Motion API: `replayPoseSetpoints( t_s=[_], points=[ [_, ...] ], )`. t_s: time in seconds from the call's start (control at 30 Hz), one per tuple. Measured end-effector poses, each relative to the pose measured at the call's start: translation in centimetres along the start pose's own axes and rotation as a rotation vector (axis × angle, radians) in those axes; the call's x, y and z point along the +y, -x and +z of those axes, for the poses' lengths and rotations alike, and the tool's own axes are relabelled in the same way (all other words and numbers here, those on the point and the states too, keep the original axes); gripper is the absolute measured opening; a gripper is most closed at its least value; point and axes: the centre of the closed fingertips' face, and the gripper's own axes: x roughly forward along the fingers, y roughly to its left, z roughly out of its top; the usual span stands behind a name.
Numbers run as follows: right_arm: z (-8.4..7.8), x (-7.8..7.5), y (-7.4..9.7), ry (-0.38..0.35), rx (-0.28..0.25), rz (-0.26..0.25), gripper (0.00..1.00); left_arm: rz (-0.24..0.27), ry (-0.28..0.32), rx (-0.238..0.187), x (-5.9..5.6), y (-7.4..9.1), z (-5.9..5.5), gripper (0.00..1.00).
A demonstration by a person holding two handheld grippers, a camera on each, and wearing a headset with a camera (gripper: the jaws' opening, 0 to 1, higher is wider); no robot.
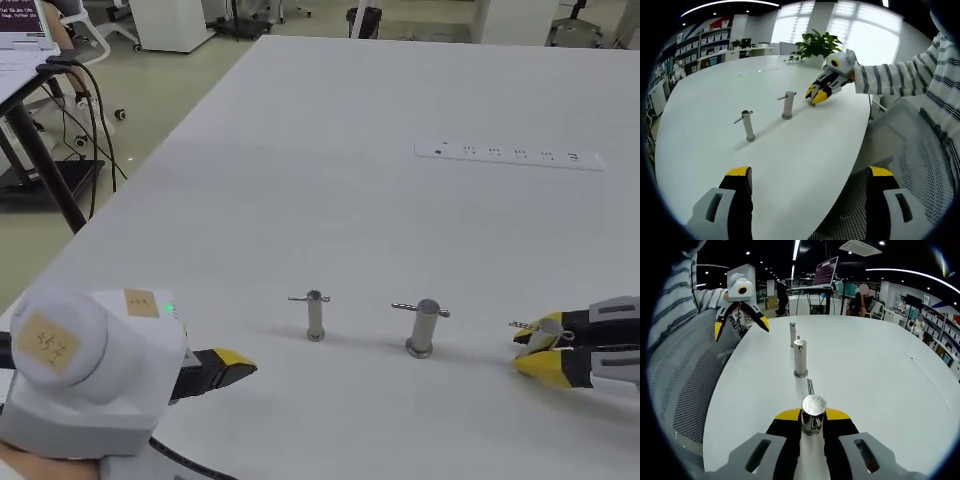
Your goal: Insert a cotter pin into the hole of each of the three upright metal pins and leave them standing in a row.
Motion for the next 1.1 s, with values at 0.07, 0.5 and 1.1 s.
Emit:
replayPoseSetpoints(
  t_s=[0.07,0.5,1.1],
  points=[
    [0.2,-0.2,0.1,-0.008,-0.004,-0.018,0.25,0.0,-0.001,-0.002,0.0,0.0,0.0,0.93],
    [1.9,0.6,2.8,-0.14,-0.071,-0.167,0.7,0.023,-0.011,-0.092,0.3,0.5,1.7,0.99],
    [0.5,4.7,4.7,-0.454,-0.078,-0.28,0.98,0.037,0.044,-0.101,1.2,0.5,1.3,0.99]
  ],
)
